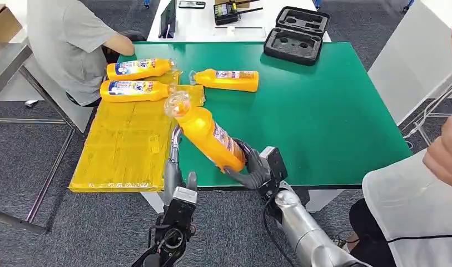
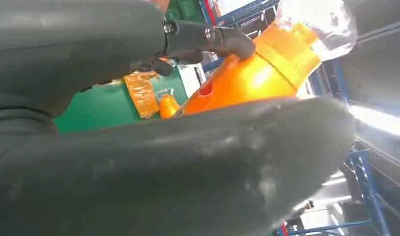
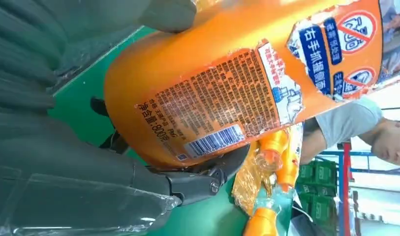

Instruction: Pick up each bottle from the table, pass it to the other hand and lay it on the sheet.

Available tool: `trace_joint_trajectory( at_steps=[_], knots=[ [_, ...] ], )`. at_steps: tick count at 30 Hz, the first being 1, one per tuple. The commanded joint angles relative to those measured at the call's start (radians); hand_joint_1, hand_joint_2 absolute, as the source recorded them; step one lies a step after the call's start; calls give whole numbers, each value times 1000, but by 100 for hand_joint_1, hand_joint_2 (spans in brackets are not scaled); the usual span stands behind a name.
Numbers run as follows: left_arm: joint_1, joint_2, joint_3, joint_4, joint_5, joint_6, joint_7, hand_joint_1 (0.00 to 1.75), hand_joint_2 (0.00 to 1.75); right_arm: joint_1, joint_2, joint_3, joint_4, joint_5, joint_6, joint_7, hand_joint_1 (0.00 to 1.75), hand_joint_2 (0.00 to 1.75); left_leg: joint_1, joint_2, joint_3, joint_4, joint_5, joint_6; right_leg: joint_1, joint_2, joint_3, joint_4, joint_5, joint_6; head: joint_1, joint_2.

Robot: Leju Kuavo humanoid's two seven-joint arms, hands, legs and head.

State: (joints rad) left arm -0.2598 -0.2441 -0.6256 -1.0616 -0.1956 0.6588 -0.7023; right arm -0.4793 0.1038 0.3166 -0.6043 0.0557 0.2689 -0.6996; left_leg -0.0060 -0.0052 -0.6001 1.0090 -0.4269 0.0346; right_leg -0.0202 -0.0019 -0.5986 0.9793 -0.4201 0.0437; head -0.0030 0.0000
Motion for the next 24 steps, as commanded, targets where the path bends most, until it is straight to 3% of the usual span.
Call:
trace_joint_trajectory(
  at_steps=[1, 6, 12, 18, 24],
  knots=[
    [-78, -1, 22, 184, 75, 39, 4, 0, 0, -22, 7, 89, -19, 40, -43, 1, 175, 175, 2, 3, 5, 0, -2, -3, 2, 2, 5, -1, -1, -3, 0, 0],
    [-87, -1, 23, 189, 134, 27, 4, 0, 0, -15, 2, 103, -38, 49, -58, 1, 175, 175, 2, 3, 5, 0, -3, -3, 2, 2, 5, 0, -2, -3, 0, 0],
    [-84, -64, 225, 238, 291, -259, 4, 0, 0, 15, -5, 122, -77, 40, -86, 1, 175, 175, 2, 2, 3, 1, -2, -2, 2, 1, 3, 0, -1, -2, 0, 0],
    [-50, -94, 316, 187, 331, -430, 4, 0, 0, 19, -1, 99, -63, -1, -59, 1, 175, 175, 1, 3, 4, 0, -2, -2, 2, 2, 3, -1, -1, -2, 0, 0],
    [-34, -102, 338, 163, 345, -497, 4, 0, 0, 26, -3, 73, -56, -25, -45, 1, 175, 175, 1, 1, 3, 0, -2, -2, 1, 1, 3, -1, -1, -2, 0, 0]
  ],
)
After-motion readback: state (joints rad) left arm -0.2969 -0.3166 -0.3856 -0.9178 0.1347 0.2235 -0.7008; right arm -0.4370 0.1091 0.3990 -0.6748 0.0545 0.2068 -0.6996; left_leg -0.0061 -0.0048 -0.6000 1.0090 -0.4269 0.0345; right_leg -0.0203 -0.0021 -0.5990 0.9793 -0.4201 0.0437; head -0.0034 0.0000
